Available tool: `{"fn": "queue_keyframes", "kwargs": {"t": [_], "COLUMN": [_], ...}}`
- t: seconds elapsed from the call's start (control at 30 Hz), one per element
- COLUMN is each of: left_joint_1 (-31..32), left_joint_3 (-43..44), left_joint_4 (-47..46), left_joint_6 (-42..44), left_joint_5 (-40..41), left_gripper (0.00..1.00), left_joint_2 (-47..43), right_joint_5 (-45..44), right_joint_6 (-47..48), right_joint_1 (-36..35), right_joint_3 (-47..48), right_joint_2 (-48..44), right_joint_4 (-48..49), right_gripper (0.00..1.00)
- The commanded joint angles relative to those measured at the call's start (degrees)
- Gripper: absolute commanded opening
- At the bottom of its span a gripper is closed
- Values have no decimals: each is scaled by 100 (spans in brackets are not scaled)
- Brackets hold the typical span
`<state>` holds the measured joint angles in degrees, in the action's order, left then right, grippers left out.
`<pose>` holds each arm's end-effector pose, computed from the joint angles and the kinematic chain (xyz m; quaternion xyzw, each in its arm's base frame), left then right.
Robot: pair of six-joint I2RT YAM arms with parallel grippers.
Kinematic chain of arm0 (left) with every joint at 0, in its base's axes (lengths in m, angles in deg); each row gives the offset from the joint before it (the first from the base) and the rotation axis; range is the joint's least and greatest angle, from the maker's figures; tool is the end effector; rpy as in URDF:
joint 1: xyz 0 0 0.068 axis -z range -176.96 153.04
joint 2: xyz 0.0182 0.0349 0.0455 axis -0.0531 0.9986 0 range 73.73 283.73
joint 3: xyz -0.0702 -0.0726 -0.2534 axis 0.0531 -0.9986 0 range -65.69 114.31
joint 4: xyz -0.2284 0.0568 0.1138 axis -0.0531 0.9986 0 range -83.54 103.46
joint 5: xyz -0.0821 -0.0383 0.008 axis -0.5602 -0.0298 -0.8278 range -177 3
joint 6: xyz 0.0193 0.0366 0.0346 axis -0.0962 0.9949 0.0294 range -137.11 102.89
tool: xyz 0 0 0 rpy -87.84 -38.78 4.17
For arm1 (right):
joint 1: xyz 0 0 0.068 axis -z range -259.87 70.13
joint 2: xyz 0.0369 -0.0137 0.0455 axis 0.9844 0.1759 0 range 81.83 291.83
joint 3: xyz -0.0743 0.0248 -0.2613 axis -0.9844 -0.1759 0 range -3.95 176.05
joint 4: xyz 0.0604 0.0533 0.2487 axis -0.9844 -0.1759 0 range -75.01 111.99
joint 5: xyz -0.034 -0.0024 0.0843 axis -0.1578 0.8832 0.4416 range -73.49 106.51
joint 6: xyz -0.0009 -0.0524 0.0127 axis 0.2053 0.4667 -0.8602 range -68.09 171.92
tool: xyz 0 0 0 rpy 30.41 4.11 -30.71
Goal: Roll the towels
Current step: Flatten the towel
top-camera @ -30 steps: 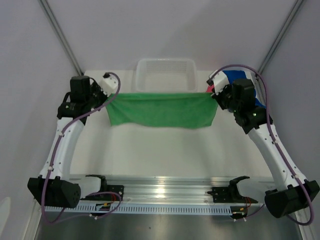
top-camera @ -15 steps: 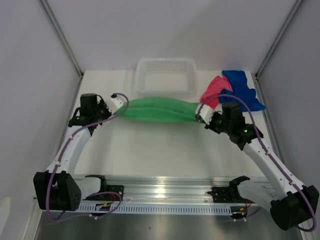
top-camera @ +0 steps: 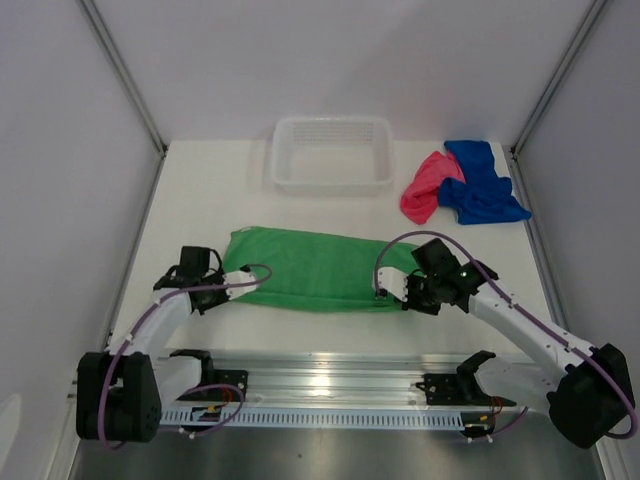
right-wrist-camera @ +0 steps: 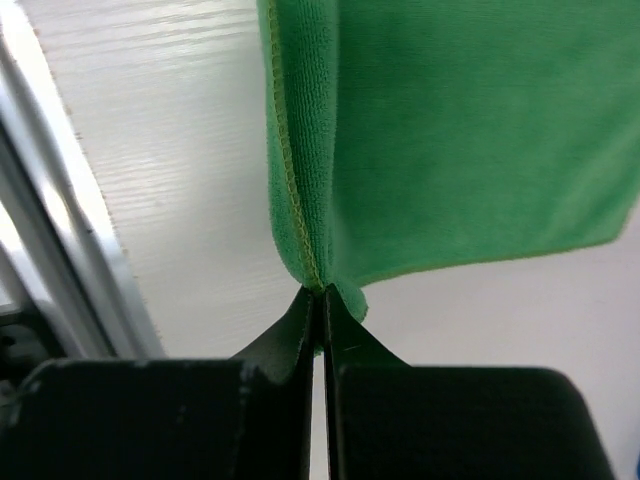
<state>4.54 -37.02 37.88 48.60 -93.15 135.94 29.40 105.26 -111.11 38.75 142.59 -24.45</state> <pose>0.1804 -0.0084 0.1625 0.5492 0.8055 0.0707 0.2111 0.1576 0.1050 0.2268 -0.6705 0.7002 0.0654 0.2363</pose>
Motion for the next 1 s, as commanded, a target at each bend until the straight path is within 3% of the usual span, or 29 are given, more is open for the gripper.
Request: {"fn": "queue_keyframes", "kwargs": {"t": [0.0,0.13,0.37,0.5,0.77,0.87,0.93,0.97], "left_joint_1": [17,17,17,17,-9,-27,-18,0], "left_joint_3": [-369,-537,-388,-450,815,869,886,973], "left_joint_4": [434,646,479,645,2421,2169,1212,887], "left_joint_6": [538,653,328,293,100,-153,-479,-698], "left_joint_5": [26,-114,-290,-439,-1353,-1363,-1126,-1003], "left_gripper": [12,21,50,53,54,58,61,58], "left_joint_2": [-490,-921,-957,-1246,-1546,-1398,-1091,-836], "right_joint_5": [-75,-76,74,-14,48,65,83,57], "right_joint_6": [-227,-316,-509,-658,-658,-667,-641,-641], "right_joint_1": [-250,-286,-286,-286,-286,-286,-294,-286], "right_joint_3": [-42,-209,-297,-306,-394,-385,-376,-376], "right_joint_2": [130,34,-46,-107,-414,-450,-468,-476], "right_joint_4": [-524,-429,-226,-164,-120,-111,-155,-138], "right_gripper": [0,0,0,0,0,0,0,0]}}
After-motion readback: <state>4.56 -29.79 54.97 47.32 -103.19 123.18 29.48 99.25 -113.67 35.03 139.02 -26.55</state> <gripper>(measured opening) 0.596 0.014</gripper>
